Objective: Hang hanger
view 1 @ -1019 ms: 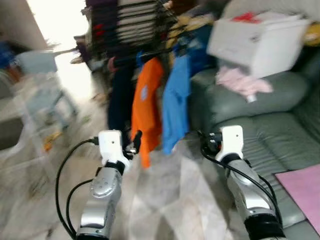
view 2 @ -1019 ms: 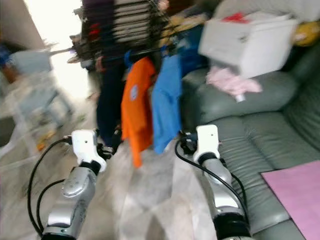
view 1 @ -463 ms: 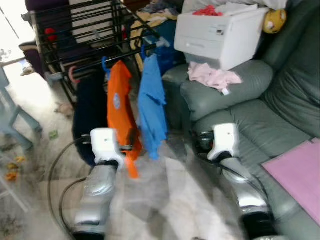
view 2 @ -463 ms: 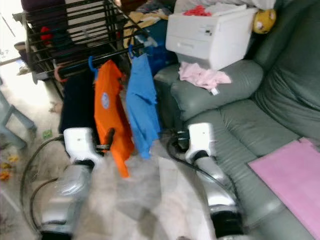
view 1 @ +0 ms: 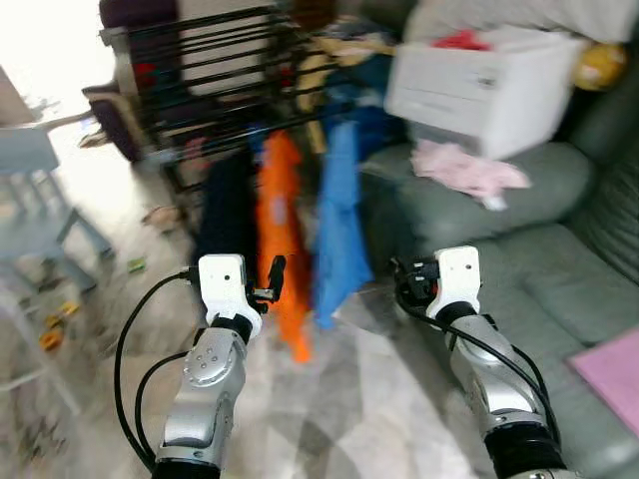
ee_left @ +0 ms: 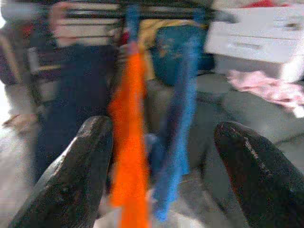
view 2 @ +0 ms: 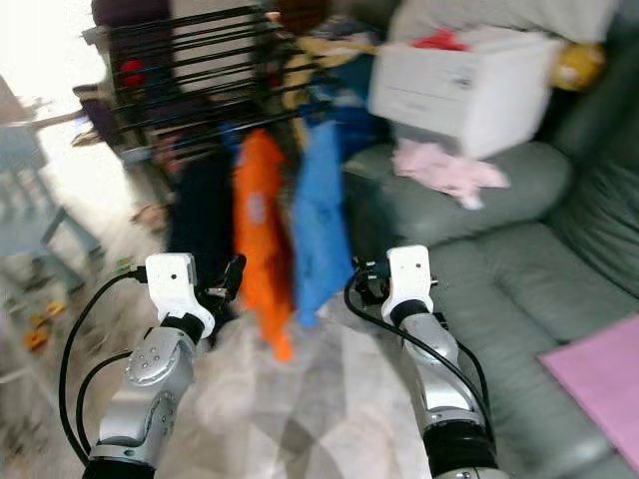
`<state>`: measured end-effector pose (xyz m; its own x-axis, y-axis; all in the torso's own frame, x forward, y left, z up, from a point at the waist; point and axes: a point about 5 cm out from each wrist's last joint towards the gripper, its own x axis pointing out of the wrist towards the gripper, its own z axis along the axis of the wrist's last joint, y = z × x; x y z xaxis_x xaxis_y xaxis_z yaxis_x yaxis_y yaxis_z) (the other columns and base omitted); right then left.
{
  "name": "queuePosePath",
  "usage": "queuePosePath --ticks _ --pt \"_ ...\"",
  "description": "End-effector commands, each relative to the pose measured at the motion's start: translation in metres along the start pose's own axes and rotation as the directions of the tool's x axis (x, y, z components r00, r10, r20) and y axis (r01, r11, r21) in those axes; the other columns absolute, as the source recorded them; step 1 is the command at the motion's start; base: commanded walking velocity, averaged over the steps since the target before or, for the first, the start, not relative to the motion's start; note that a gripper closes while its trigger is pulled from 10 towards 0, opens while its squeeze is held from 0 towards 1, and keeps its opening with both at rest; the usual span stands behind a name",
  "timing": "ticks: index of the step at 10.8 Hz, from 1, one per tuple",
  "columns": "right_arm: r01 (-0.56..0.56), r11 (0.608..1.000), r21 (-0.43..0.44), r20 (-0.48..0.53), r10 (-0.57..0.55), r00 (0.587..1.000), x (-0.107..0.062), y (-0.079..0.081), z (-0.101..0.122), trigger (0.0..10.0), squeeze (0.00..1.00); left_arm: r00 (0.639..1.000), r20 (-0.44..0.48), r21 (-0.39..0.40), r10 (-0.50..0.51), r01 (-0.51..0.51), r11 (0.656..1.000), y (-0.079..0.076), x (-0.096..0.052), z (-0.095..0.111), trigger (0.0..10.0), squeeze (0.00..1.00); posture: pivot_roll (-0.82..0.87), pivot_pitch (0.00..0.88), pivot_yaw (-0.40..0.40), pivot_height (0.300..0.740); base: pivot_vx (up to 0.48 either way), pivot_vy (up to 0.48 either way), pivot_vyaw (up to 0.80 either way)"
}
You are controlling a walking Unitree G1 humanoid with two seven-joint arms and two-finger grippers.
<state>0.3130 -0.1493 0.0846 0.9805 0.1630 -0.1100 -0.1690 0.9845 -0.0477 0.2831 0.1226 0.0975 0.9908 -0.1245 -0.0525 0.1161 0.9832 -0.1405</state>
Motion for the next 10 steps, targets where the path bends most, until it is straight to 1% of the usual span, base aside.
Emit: queuePosePath --ticks 1,8,10 --pt "-0.034 0.999 0.000 0.016 0.034 0.999 0.0022 0.0087 0.0041 10.0 0.00 1.000 0.003 0.011 0.022 -0.022 1.000 0.0056 0.0000 0.0009 10.0 0.00 -0.10 0.000 0.069 0.740 0.000 0.480 0.00" --pt "-0.060 0.998 -0.005 0.027 0.060 0.998 0.0009 0.0131 0.0044 10.0 0.00 1.000 0.002 0.051 0.001 -0.001 0.999 0.0038 -0.0017 -0.0004 10.0 0.00 -0.09 0.000 0.072 0.740 0.000 0.457 0.00" --pt "-0.061 0.998 -0.008 0.025 0.062 0.998 0.0009 0.0132 0.0042 10.0 0.00 1.000 -0.005 0.066 0.002 -0.002 0.998 0.0038 -0.0012 -0.0012 10.0 0.00 -0.10 0.000 0.074 0.740 0.274 0.394 0.00"
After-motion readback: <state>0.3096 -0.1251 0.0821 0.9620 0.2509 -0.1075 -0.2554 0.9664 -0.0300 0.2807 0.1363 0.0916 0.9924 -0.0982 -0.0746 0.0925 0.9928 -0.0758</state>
